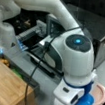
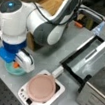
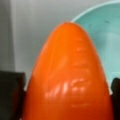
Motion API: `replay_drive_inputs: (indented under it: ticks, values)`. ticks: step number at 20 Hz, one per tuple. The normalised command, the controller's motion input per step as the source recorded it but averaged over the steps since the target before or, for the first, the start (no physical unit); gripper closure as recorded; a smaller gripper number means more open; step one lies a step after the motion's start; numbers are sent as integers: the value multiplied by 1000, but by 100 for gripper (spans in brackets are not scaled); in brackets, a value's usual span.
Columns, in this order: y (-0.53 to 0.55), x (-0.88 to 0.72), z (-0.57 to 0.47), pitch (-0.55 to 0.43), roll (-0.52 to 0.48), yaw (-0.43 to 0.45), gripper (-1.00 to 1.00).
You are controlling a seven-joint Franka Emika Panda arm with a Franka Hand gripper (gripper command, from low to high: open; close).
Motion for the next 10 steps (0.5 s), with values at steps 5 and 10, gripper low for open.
replay_drive_inputs:
  ticks: [5, 10]
  values:
    - [339, 135, 164, 173, -22, -85, 100]
    - [381, 60, 134, 171, -43, -133, 100]
